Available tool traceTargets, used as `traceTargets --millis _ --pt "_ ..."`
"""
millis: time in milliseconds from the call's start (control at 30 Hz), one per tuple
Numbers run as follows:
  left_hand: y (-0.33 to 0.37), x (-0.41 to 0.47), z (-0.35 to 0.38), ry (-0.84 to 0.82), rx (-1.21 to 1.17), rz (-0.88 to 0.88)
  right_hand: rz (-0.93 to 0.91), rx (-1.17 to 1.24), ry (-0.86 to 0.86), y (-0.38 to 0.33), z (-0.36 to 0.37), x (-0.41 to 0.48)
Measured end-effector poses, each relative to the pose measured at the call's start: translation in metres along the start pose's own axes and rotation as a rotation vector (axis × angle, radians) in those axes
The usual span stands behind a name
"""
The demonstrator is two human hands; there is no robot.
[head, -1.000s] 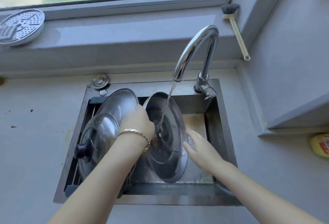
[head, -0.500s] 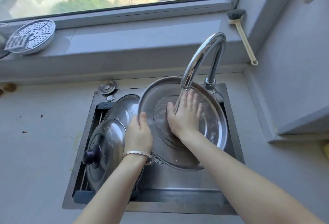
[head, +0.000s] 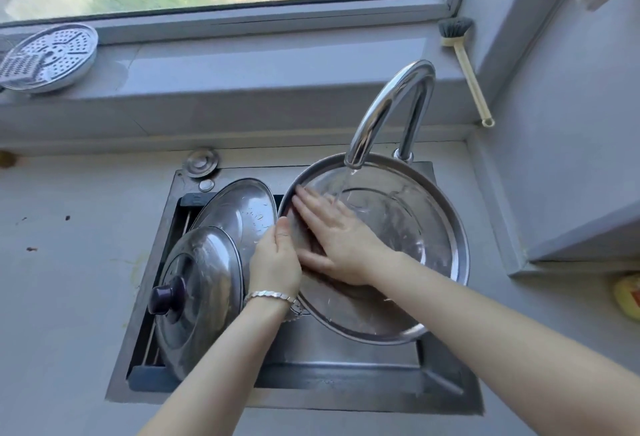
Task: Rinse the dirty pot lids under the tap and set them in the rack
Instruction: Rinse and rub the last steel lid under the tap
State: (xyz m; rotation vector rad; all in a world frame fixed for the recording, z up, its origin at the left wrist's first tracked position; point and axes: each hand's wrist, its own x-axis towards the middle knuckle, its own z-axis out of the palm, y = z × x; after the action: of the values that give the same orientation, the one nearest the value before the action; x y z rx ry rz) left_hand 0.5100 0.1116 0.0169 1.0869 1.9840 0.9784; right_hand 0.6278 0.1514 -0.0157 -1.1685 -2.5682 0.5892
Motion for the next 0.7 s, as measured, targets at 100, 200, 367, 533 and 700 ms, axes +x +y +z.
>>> traceTargets --millis 100,200,367,533,700 --pt "0.005 -0.005 -0.002 -0.003 0.012 0.027 0.11 -0.059 0.071 0.017 -0.009 0.008" --pt "0.012 -0.007 -0.008 0.039 0.019 0.065 0.287 -0.044 0.209 0.036 -0.013 0.002" --pt "0.019 -0.003 -0.009 0.217 0.017 0.128 0.729 0.004 0.42 0.039 0.003 -0.017" --pt "0.011 -0.014 0.002 0.143 0.014 0.095 0.736 0.118 0.363 0.021 -0.001 0.004" --pt "0.013 -0.005 0.002 0.177 -0.124 0.062 0.025 0.118 0.049 -0.025 -0.002 0.001"
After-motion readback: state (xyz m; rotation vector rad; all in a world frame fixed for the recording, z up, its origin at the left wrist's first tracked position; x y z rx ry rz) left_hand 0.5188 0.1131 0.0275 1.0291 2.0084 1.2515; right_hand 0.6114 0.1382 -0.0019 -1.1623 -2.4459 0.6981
